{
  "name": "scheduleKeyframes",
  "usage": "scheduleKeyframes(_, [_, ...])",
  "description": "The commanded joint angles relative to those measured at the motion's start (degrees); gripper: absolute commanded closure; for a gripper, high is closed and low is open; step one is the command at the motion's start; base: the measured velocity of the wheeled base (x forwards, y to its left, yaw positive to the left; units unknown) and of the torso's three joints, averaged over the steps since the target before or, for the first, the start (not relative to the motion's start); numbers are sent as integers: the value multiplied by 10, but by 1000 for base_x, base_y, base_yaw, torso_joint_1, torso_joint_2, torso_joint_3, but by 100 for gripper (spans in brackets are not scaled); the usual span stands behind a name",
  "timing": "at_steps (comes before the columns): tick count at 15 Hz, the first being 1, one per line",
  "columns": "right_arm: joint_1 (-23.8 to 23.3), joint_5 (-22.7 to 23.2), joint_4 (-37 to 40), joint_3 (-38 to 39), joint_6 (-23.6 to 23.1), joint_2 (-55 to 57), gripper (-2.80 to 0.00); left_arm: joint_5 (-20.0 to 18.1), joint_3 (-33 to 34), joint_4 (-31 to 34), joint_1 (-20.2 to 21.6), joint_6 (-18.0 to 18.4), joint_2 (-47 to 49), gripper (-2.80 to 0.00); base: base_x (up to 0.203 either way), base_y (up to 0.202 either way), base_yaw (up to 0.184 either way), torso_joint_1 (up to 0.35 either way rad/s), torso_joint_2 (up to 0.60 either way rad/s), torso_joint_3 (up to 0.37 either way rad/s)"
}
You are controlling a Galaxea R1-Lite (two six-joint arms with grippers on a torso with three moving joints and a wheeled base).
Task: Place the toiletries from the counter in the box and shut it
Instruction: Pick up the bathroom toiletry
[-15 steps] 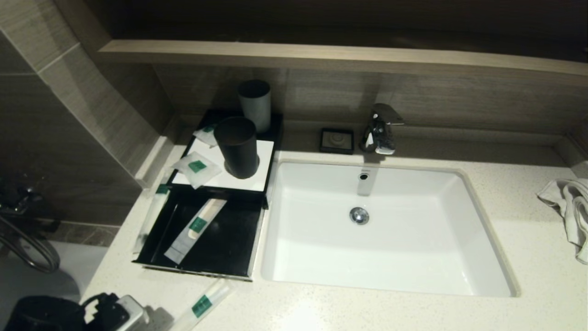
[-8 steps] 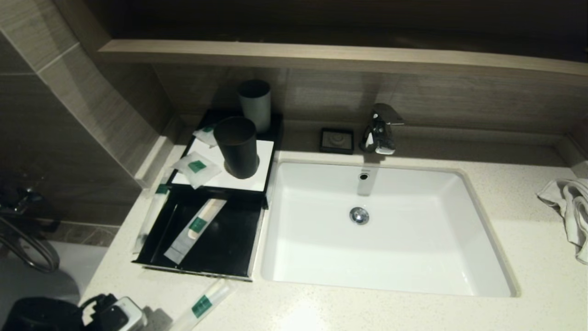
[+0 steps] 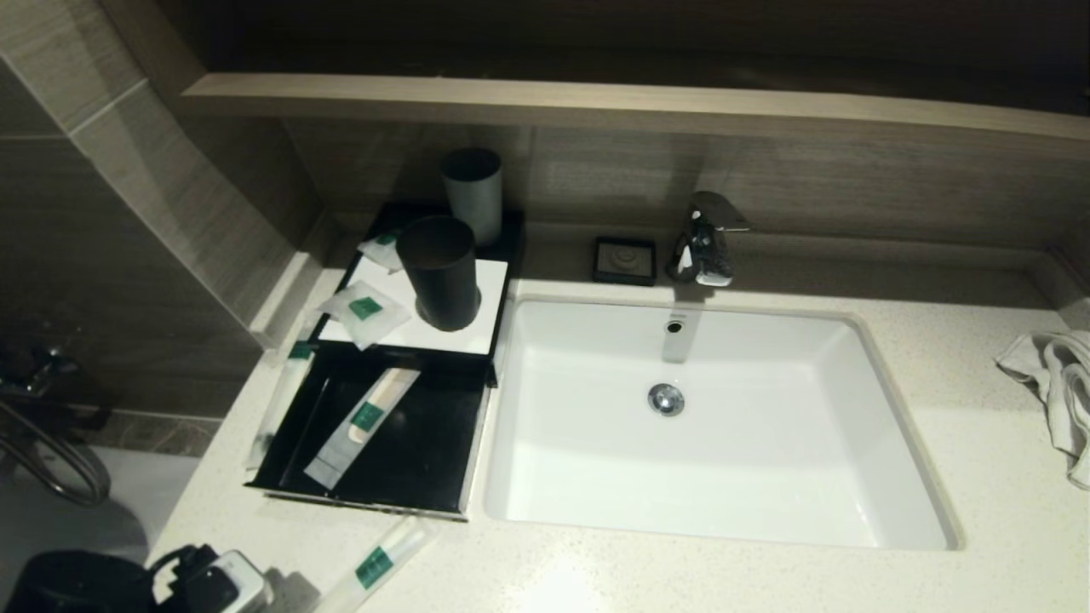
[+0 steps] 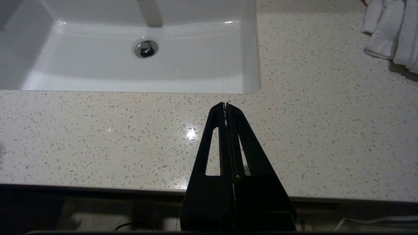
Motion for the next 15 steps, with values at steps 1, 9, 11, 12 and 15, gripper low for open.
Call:
scheduleKeyframes(1, [0,0,0,1,1,0,0,0,0,-1,-1,1,3,-280,0,0,0,0,0,0])
scheduleKeyframes(9, [0,0,0,1,0,0,0,-1,-3,-1,-2,4,9,-280,0,0,0,0,0,0])
scheduleKeyframes(11, [0,0,0,1,1,0,0,-1,-3,-1,-1,4,9,-280,0,0,0,0,0,0])
scheduleKeyframes(12, [0,0,0,1,0,0,0,-1,-3,-1,-2,5,9,-280,0,0,0,0,0,0])
scheduleKeyframes(15, [0,0,0,1,1,0,0,0,-5,-1,-1,7,9,-280,0,0,0,0,0,0])
